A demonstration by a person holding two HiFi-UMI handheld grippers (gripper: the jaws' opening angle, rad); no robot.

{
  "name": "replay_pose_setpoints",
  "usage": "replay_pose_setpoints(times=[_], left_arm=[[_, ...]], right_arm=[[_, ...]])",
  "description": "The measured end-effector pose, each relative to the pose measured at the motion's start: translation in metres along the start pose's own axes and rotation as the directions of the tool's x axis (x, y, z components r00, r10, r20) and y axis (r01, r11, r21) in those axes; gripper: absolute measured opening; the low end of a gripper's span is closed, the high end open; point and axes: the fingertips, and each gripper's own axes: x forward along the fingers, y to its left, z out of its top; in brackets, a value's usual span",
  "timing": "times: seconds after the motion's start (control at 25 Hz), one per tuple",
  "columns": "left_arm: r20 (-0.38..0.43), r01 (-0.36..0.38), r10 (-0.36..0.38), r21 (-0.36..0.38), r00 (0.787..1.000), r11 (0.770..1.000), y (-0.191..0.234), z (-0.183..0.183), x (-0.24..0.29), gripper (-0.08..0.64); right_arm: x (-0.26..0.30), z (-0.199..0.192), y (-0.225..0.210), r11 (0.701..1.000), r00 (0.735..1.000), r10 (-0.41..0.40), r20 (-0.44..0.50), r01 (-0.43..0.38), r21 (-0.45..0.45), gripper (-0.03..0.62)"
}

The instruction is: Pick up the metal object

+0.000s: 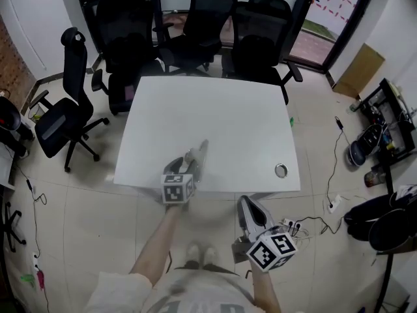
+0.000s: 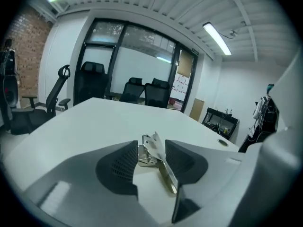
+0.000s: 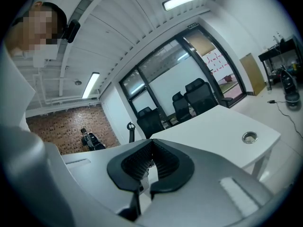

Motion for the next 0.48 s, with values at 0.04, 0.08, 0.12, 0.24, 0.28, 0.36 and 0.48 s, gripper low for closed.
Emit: replay_pose_setpoints(times=[0.04,0.08,0.12,0.24,0.28,0.36,0.48], left_arm=[[-0.022,0.003,-0.003,-0.016,1.000,1.000,0.001,-0.003,0.005,0.179],[-0.040,0.005,-0.006,-0.026,0.999,1.000,0.002,-0.005,0.010,0.179],[-0.054,0.006,-0.008,-0.030,0.998,1.000,0.002,-0.007,0.015,0.179],[-0.087,0.001,-0.004,-0.032,0.996,0.999,0.002,-0.011,0.027,0.173],[-0.095,-0.002,-0.001,-0.037,0.995,0.999,0.003,-0.013,0.029,0.159],[-0.097,-0.007,0.002,-0.047,0.995,0.999,0.003,-0.015,0.033,0.130],[-0.067,-0.008,0.004,-0.062,0.998,0.998,0.004,-0.012,0.036,0.106]], right_arm=[[-0.001,0.000,-0.004,1.000,1.000,-0.011,0.000,0.011,0.001,0.012],[-0.001,0.001,-0.008,1.000,1.000,-0.019,0.001,0.019,0.001,0.012],[-0.002,0.002,-0.011,1.000,1.000,-0.026,0.001,0.026,0.003,0.012],[-0.001,0.002,-0.019,0.999,0.999,-0.044,-0.001,0.044,0.010,0.012],[0.000,0.002,-0.020,0.999,0.999,-0.051,-0.002,0.051,0.009,0.012],[0.000,0.003,-0.021,0.998,0.998,-0.062,-0.003,0.062,0.002,0.012],[0.003,0.002,-0.022,0.998,0.998,-0.064,-0.006,0.064,-0.005,0.012]])
